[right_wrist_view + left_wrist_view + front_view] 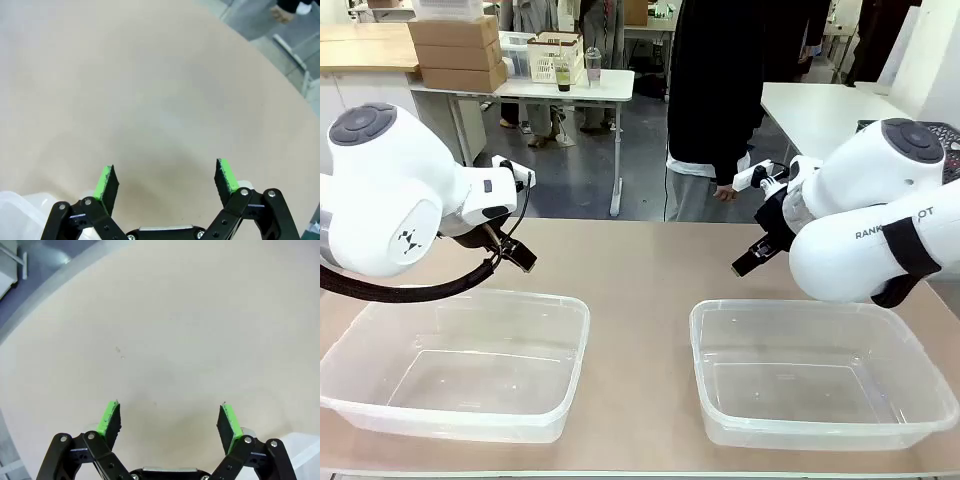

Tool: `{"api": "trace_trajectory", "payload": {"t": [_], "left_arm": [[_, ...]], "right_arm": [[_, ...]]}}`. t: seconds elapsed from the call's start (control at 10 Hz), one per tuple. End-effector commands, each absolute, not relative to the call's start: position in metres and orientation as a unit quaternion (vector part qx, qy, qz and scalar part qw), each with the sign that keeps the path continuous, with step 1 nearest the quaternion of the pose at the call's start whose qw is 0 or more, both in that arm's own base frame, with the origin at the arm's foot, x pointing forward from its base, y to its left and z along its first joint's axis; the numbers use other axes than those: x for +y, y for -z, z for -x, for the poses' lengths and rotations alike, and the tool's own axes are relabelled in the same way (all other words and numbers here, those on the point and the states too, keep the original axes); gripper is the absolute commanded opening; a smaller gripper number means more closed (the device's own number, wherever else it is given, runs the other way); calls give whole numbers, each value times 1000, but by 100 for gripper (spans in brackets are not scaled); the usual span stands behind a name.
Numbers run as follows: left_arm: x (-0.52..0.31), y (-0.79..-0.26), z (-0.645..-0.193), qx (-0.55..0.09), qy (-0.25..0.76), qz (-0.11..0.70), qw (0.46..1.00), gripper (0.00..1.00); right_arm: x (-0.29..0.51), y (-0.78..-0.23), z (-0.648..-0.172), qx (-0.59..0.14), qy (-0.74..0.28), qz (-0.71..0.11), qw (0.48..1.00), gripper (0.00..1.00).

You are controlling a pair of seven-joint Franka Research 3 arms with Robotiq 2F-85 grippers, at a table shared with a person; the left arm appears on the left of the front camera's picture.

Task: Sort the waste into each basket.
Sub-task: Pick up the Organizing box on the left side of the table and lift it.

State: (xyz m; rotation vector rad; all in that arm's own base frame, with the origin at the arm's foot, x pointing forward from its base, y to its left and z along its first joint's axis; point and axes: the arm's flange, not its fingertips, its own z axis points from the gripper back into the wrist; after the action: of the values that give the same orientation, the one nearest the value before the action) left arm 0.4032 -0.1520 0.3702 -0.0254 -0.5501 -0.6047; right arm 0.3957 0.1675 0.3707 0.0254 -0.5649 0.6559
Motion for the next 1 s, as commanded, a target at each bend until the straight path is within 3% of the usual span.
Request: {"api": "trace_trajectory", "payload": {"t": [0.0,0.9], "left_arm": [[-152,-370,-403,-268,294,12,918,100],[-152,-370,-403,-268,294,12,918,100]], "right_arm": [[167,-371,-396,-274,-318,-12,908,100],[167,-371,-396,-274,-318,-12,908,100]]}}
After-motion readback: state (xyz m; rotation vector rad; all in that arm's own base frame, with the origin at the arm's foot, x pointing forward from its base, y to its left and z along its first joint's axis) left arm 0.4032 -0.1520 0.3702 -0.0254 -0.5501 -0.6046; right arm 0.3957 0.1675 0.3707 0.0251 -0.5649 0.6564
